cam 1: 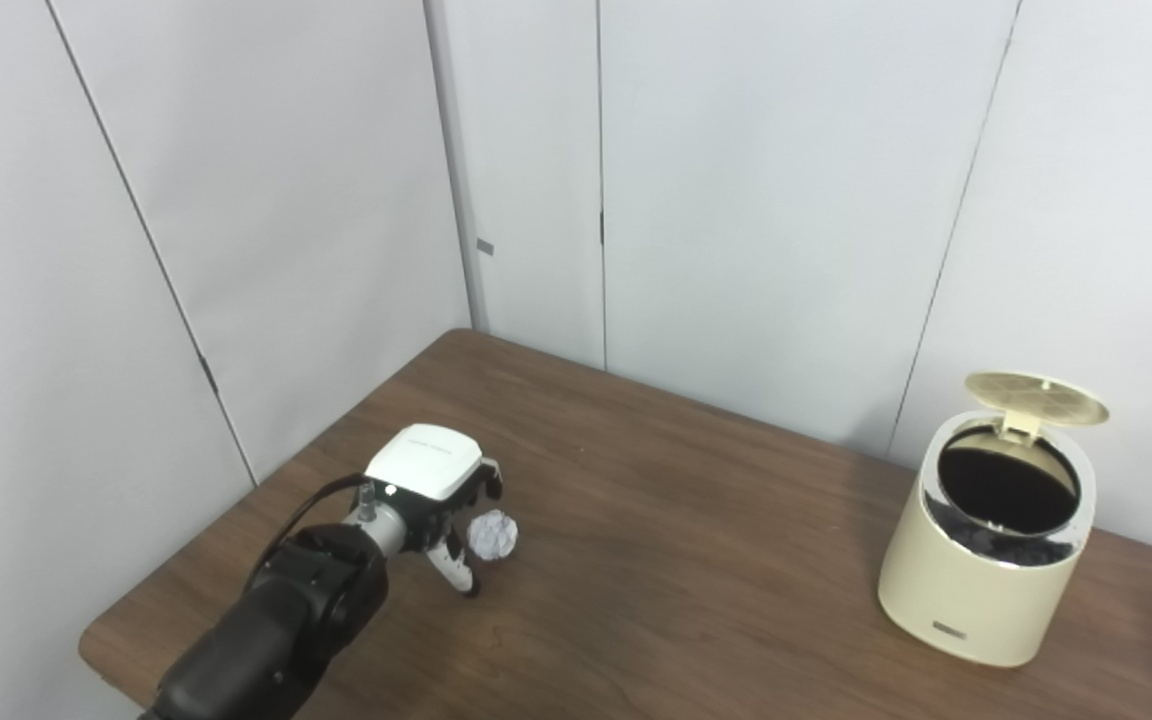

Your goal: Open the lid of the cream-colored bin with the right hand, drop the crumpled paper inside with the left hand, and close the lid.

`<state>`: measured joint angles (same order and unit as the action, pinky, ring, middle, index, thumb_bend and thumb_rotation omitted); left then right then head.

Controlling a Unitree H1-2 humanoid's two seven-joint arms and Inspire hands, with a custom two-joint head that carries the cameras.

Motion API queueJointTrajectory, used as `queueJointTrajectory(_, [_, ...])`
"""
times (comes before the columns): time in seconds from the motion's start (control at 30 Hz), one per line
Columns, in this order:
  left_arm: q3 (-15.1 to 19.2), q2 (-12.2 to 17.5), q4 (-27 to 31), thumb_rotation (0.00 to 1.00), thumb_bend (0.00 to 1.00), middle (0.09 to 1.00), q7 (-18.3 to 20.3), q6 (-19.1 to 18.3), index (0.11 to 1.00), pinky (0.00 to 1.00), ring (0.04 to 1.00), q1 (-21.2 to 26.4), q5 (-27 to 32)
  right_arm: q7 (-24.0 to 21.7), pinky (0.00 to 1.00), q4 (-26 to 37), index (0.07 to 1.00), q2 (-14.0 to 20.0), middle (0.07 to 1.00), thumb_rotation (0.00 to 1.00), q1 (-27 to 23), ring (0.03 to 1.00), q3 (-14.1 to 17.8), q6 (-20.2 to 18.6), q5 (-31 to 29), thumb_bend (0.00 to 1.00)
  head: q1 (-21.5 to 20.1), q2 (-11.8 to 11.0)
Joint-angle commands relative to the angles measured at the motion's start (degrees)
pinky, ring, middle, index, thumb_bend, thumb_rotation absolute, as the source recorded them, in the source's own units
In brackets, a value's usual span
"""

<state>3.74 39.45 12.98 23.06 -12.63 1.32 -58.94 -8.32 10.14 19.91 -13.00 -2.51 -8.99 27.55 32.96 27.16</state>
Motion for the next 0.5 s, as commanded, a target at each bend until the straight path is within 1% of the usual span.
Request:
queueJointTrajectory(0.0, [-0.15, 1.17, -0.18, 0.15, 0.86, 0.63, -1.08, -0.74, 0.723, 0.58, 0.58, 0.95, -1.18, 0.24, 0.67, 2.75, 0.965, 1.02, 0.959, 0.71, -1.32, 0.877, 0.69, 0.17, -0.3, 0.88, 0.01, 0.19])
queueJointTrajectory(0.03, [-0.39, 1.21, -0.4, 0.15, 0.86, 0.614, -1.01, -0.84, 0.721, 0.57, 0.564, 0.93, -1.36, 0.06, 0.67, 3.03, 0.969, 1.02, 0.963, 0.71, -1.27, 0.877, 0.7, -0.1, -0.31, 0.88, -0.06, 0.33])
queueJointTrajectory(0.2, [-0.85, 0.87, -1.69, 0.18, 0.86, 0.68, -1.57, -0.83, 0.717, 0.6, 0.617, 0.68, -0.79, -0.02, 0.66, 3.78, 0.97, 0.96, 0.961, 0.73, -0.94, 0.868, 0.81, -0.4, -0.17, 0.89, -0.45, 0.82])
queueJointTrajectory(0.27, [-1.26, 0.34, -1.78, 0.19, 0.85, 0.701, -1.02, -1.27, 0.717, 0.62, 0.631, 0.64, -0.73, 0.11, 0.64, 3.87, 0.961, 0.8, 0.954, 0.71, -0.81, 0.856, 0.83, -0.61, -0.1, 0.88, -0.51, 0.98])
queueJointTrajectory(0.33, [-1.85, -0.04, -2.04, 0.19, 0.84, 0.69, -0.89, -1.42, 0.721, 0.63, 0.629, 0.59, -0.51, 0.09, 0.62, 3.91, 0.961, 0.8, 0.951, 0.7, -0.73, 0.847, 0.76, -0.92, 0.09, 0.88, -0.61, 1.07])
queueJointTrajectory(0.47, [-3.06, -0.41, -3.01, 0.18, 0.84, 0.667, -1.84, -1.12, 0.718, 0.62, 0.609, 0.65, -0.1, -0.09, 0.62, 4.49, 0.969, 0.85, 0.953, 0.71, -0.67, 0.845, 0.62, -1.88, 0.47, 0.87, -0.76, 1.25])
